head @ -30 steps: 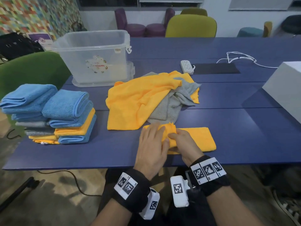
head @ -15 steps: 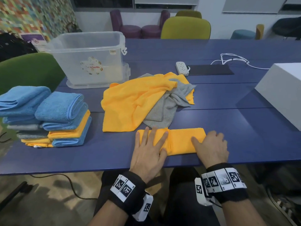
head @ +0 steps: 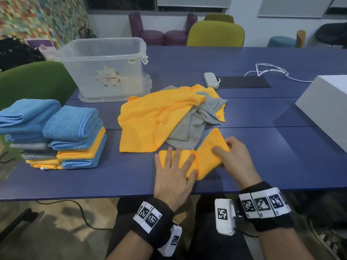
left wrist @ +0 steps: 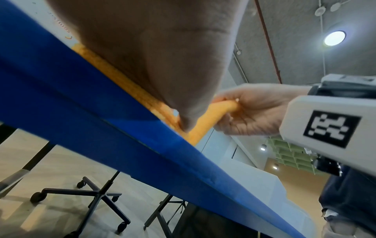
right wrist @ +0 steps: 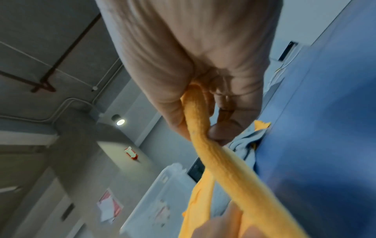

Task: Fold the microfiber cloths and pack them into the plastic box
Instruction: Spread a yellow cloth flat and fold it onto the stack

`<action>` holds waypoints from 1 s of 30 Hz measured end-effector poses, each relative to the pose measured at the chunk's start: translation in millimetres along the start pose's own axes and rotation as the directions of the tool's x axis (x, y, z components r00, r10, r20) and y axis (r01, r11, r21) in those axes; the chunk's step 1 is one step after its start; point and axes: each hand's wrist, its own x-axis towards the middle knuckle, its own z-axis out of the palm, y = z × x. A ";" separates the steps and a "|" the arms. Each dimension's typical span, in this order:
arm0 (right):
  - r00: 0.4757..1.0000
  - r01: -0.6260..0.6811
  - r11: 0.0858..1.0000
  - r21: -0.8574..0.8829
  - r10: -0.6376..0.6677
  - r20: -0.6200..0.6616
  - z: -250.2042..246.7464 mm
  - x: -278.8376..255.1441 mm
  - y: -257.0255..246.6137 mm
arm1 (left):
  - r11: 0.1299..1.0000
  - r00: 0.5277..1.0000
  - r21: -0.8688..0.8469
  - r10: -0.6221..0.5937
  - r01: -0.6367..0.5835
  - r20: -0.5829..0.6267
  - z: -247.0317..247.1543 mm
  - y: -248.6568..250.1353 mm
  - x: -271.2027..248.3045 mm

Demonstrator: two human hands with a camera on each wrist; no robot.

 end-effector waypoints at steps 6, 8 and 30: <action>0.957 0.157 0.987 -0.029 -0.145 0.252 52.9 -13.5 -25.2 | 1.000 1.000 -0.004 0.011 -0.011 -0.002 2.6 -3.3 1.3; 0.947 0.149 0.988 -0.031 -0.133 0.292 61.7 -11.9 -23.5 | 0.994 0.999 -0.104 0.016 -0.020 -0.039 2.8 -7.7 2.0; 0.854 0.442 0.880 -0.171 -0.356 0.379 72.0 -15.3 1.7 | 0.619 0.860 -0.603 -0.425 0.503 0.281 -61.6 -49.1 -7.7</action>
